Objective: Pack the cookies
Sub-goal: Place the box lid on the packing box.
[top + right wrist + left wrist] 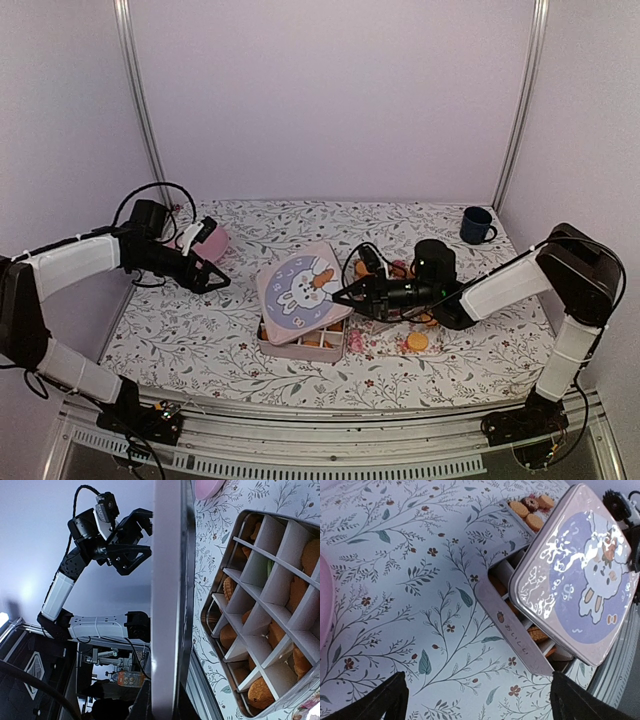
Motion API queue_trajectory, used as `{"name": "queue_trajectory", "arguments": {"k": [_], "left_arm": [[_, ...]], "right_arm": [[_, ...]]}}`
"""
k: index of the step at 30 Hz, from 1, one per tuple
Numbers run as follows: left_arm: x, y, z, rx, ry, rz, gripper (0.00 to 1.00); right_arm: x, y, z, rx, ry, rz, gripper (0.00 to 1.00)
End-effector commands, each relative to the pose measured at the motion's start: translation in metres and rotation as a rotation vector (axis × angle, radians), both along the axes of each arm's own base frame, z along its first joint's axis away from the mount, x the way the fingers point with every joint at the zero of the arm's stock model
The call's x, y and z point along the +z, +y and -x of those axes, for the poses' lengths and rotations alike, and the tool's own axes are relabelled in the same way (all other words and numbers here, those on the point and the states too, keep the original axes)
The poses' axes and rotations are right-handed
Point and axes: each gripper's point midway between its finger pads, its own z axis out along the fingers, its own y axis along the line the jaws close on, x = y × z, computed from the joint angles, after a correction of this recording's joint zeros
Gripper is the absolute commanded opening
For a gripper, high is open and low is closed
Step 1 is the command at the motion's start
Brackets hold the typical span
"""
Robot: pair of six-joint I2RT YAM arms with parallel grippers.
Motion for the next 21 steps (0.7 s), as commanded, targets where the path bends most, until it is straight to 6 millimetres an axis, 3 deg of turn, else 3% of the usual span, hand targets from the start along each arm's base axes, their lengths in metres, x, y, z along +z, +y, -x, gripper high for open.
{"name": "queue_trajectory", "arguments": {"k": [1, 13, 17, 21], "left_arm": [[-0.019, -0.014, 0.011, -0.097, 0.038, 0.029, 0.99], [-0.069, -0.073, 0.029, -0.279, 0.114, -0.046, 0.99], [-0.079, -0.085, 0.022, -0.302, 0.124, -0.076, 0.99], [-0.088, -0.087, 0.015, -0.296, 0.136, -0.096, 0.99]], "right_arm": [[0.000, 0.006, 0.000, 0.011, -0.020, -0.048, 0.01], [-0.034, 0.010, -0.010, -0.024, 0.030, -0.028, 0.01], [-0.043, 0.010, -0.010, -0.030, 0.049, -0.013, 0.03], [-0.048, 0.006, -0.008, -0.036, 0.061, -0.002, 0.11]]}}
